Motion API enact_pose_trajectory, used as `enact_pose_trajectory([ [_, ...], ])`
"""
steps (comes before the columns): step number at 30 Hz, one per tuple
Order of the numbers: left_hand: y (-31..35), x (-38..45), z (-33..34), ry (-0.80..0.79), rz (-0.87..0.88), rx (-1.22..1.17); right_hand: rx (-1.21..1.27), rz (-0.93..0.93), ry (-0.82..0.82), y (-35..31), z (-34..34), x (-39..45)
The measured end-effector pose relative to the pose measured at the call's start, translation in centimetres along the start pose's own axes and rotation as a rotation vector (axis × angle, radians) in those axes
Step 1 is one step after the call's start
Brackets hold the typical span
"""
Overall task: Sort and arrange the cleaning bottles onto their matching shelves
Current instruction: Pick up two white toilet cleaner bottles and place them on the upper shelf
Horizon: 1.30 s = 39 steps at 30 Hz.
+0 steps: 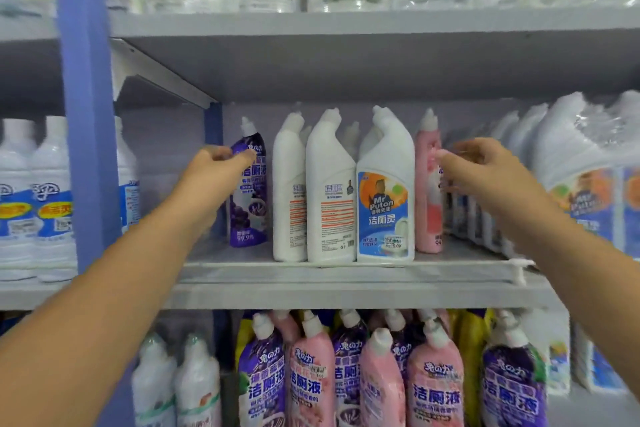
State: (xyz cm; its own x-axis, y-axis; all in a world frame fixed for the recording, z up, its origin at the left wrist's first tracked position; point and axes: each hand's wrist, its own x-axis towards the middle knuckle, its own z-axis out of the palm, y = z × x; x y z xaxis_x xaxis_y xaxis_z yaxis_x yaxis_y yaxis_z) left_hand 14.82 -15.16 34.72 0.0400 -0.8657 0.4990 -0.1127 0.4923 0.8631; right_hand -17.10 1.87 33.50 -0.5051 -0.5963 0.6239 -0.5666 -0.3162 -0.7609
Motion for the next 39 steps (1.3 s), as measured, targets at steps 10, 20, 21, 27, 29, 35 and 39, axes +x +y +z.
enact_pose_trajectory([
  [10,-1.8,6.2,2.6,-0.081,-0.205,0.196,-0.126,0.199,-0.123,3.9,2.6,7.0],
  [20,-3.9,7.7,2.6,-0.075,-0.066,0.361,-0.248,0.202,-0.162,5.0,3.1,7.7],
  [21,-3.6,7.3,2.4,-0.085,-0.070,0.365,-0.245,0.200,-0.168,4.8,3.0,7.5],
  [27,-2.5,3.7,1.9,-0.121,0.017,0.258,-0.163,0.163,-0.119,3.7,1.2,4.5],
  [29,-2.6,2.3,1.8,-0.099,0.075,0.205,-0.150,0.108,-0.059,2.7,0.5,2.8],
  [35,0.1,-1.4,-0.6,0.094,0.253,-0.012,-0.204,-0.185,-0.021,-1.6,-2.8,-1.4],
  [39,3.3,-6.4,-2.2,0.088,0.462,-0.168,-0.044,-0.343,-0.014,-4.6,-3.8,-4.4],
])
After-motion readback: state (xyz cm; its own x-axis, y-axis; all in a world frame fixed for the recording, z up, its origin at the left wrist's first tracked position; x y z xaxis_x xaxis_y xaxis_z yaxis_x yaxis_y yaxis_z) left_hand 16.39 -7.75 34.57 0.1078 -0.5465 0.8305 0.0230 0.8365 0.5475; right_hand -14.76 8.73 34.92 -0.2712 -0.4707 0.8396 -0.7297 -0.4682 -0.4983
